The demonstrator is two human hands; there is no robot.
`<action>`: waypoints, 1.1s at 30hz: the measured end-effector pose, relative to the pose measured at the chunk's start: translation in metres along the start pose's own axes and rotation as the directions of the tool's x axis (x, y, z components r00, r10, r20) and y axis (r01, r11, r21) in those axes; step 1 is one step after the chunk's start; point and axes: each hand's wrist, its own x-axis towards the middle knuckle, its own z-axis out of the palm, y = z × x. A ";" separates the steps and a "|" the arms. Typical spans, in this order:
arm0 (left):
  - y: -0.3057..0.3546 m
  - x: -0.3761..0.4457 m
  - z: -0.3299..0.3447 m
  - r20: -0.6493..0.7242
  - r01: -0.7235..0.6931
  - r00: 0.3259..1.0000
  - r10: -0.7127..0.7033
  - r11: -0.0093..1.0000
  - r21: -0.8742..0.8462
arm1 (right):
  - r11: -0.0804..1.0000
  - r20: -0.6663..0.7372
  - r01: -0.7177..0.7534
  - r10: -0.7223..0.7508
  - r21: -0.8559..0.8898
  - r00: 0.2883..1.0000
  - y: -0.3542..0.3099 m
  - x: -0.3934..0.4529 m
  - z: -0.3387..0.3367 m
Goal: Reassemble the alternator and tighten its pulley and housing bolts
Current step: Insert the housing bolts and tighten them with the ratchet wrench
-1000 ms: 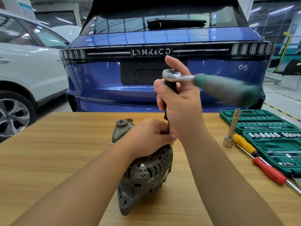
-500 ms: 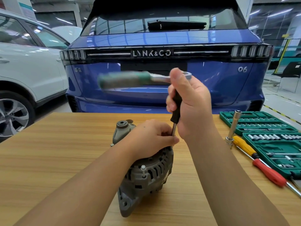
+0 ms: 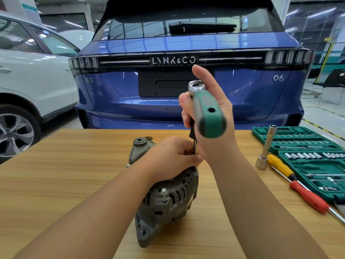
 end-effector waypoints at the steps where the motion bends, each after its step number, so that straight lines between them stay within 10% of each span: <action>1: 0.000 0.000 0.000 0.003 0.004 1.000 -0.004 1.000 0.012 | 0.998 0.001 -0.047 0.047 0.030 0.999 -0.001 0.002 -0.002; 7: -0.001 0.002 0.000 0.003 0.034 0.999 -0.034 0.999 0.038 | 0.955 0.052 -0.173 0.165 0.242 0.985 -0.007 0.005 -0.005; 13: 0.001 0.003 0.000 0.056 0.023 0.998 -0.027 0.998 0.055 | 0.992 -0.181 -0.126 0.127 0.019 0.975 -0.009 0.001 -0.007; 18: -0.001 0.004 -0.001 0.037 0.034 0.999 -0.035 0.999 0.037 | 0.963 0.077 -0.196 0.185 0.186 0.980 -0.008 0.002 -0.013; 24: 0.004 0.002 -0.002 0.051 0.031 0.998 -0.032 0.999 0.026 | 0.997 -0.009 0.070 -0.070 0.019 0.997 0.003 -0.001 -0.003; 33: -0.002 0.005 0.000 0.018 0.050 0.999 -0.051 0.999 0.018 | 0.933 0.153 -0.165 0.122 0.318 0.981 0.000 0.000 -0.016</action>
